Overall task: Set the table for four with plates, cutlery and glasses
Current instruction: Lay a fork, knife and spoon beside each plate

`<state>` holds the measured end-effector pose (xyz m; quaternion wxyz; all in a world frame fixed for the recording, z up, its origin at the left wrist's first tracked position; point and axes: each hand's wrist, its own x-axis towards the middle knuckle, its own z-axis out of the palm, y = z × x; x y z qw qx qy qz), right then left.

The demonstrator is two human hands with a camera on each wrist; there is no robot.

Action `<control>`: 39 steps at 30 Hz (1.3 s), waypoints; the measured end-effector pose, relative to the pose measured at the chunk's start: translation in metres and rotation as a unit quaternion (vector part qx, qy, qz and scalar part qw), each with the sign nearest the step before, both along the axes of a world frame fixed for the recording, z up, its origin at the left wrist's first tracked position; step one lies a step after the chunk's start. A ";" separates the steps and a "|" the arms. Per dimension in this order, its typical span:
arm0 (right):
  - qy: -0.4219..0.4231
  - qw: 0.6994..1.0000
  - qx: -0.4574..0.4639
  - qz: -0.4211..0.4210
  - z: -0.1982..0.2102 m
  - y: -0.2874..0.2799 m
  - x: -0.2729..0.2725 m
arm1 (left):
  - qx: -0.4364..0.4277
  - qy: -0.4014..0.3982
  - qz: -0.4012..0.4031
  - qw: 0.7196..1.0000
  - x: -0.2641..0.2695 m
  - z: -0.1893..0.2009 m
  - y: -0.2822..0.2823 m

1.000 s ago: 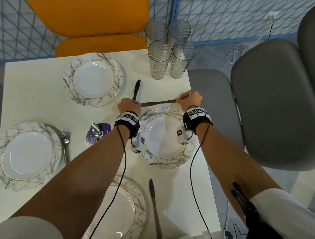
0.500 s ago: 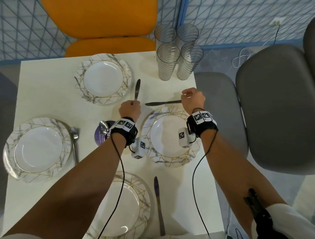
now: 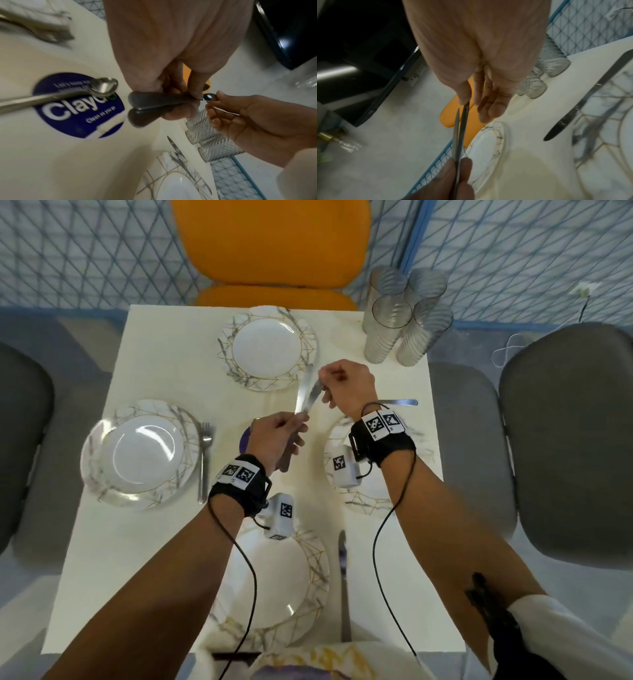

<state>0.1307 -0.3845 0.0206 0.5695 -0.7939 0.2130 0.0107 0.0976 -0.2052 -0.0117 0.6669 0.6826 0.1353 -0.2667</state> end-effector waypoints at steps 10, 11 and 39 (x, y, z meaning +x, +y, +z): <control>-0.075 0.993 0.089 -0.011 0.038 0.071 -0.004 | -0.082 -0.016 0.038 0.996 -0.019 0.014 0.113; -0.079 0.992 0.095 -0.022 0.039 0.078 -0.004 | -0.095 -0.010 0.053 0.994 -0.018 0.016 0.124; 0.054 0.976 0.094 0.188 0.005 0.247 -0.074 | -0.106 -0.050 0.184 0.976 0.021 0.049 0.213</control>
